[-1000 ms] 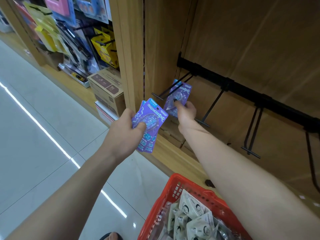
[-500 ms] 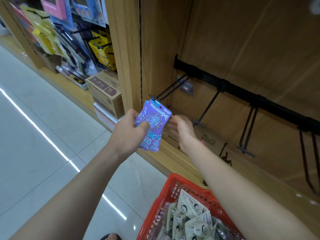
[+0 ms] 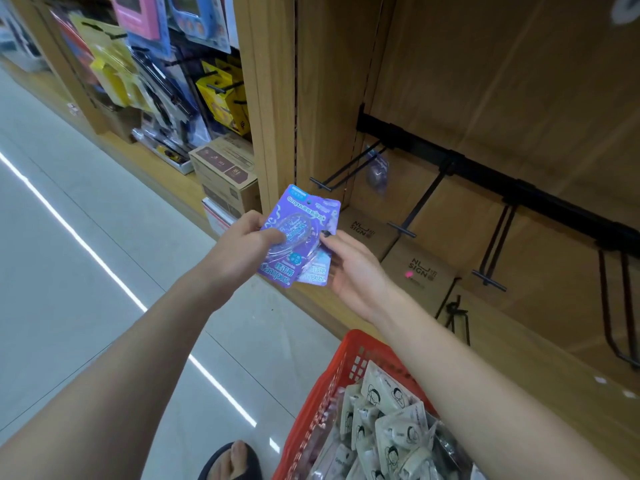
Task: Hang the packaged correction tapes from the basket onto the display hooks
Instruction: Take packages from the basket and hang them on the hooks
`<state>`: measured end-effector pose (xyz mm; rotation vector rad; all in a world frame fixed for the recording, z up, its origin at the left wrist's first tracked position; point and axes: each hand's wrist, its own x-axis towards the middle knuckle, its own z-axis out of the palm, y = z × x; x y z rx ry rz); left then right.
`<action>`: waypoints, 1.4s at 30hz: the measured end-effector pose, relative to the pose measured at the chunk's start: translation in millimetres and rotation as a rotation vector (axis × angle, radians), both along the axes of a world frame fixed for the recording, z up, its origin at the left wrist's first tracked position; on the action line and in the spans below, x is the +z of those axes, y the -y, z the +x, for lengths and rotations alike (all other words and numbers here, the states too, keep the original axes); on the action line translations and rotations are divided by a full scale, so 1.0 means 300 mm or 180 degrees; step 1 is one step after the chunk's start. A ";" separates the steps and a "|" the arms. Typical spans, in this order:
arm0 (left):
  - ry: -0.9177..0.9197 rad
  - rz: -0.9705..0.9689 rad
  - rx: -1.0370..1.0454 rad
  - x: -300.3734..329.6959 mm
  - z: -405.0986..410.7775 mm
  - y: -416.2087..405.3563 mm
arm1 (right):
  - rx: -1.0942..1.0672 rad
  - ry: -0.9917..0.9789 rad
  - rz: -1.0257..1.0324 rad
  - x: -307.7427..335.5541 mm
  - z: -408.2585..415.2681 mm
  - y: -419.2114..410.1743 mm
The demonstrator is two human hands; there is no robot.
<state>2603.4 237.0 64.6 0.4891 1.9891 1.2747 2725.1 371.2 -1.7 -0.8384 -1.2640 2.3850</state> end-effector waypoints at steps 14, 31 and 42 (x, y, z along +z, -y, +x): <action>-0.0432 -0.0110 -0.0021 -0.015 -0.031 0.028 | -0.0629 0.0489 0.1290 -0.026 -0.092 -0.063; -0.0468 -0.0222 -0.0059 -0.046 -0.007 -0.045 | -0.0928 0.0525 0.1954 -0.119 -0.108 -0.060; -0.0445 -0.0153 -0.0076 -0.061 0.012 -0.103 | -0.1493 0.1121 0.1745 -0.090 -0.193 -0.227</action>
